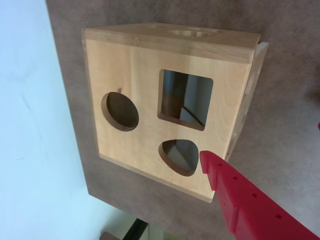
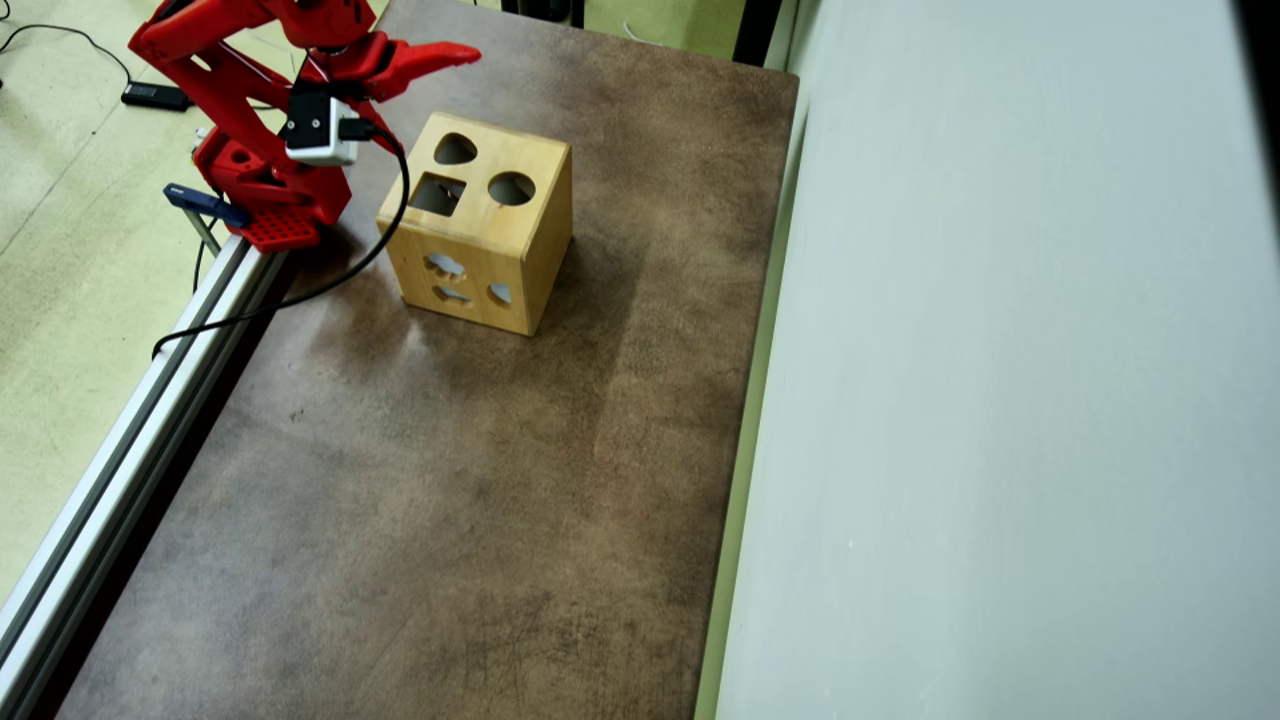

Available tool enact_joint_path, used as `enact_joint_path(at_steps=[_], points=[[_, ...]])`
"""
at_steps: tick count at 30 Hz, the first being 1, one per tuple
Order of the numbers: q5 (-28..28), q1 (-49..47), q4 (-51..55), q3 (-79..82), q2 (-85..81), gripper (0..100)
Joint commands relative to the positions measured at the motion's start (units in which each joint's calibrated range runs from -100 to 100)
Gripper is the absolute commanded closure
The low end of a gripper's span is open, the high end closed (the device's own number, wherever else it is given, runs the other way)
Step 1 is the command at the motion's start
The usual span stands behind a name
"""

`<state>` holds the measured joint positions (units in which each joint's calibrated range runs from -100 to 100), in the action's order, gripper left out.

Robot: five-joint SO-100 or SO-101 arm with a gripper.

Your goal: Pick and place the red cube on the square hole

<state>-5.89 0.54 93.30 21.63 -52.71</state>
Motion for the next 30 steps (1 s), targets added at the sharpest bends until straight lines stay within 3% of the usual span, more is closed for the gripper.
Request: enact_joint_path(at_steps=[1, 30], points=[[-0.54, -0.32, 0.10, -1.77, -3.64, 17], [0.05, -0.32, -0.78, -1.77, -40.66, 17]])
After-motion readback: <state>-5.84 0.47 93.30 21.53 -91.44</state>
